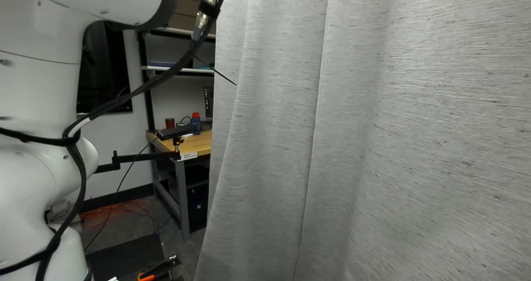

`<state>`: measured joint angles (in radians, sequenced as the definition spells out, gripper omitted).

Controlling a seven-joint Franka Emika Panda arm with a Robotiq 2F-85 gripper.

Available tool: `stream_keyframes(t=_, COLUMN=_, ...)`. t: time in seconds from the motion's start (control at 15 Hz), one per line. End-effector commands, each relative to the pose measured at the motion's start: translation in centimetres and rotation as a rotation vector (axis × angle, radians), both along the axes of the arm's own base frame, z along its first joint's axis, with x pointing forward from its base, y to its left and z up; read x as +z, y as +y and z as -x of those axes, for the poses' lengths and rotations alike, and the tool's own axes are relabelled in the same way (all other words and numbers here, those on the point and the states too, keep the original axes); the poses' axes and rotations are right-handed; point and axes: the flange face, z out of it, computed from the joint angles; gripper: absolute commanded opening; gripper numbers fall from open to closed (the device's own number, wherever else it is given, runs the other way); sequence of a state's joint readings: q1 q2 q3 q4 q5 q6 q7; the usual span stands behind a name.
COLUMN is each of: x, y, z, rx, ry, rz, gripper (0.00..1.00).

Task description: Open the curtain

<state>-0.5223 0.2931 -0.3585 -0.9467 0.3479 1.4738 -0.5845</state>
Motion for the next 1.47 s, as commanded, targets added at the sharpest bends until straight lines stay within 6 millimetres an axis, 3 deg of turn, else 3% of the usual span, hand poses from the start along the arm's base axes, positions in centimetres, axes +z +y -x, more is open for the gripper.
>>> stream_keyframes(t=0.0, x=-2.4, y=5.8, z=-1.5, rx=0.087, ry=0.073, rz=-0.017, gripper=1.0)
stream_keyframes(t=0.33, x=-6.8, y=13.0, z=-4.2, rx=0.116, ry=0.181, rz=0.002, gripper=1.0)
stream_keyframes(t=0.73, x=-14.2, y=21.6, z=-4.5, rx=0.136, ry=0.357, rz=0.065, gripper=1.0)
stream_keyframes(t=1.2, x=-23.4, y=33.1, z=-0.4, rx=0.18, ry=0.541, rz=0.195, gripper=1.0)
stream_keyframes(t=1.4, x=-26.1, y=38.0, z=1.7, rx=0.234, ry=0.611, rz=0.244, gripper=1.0)
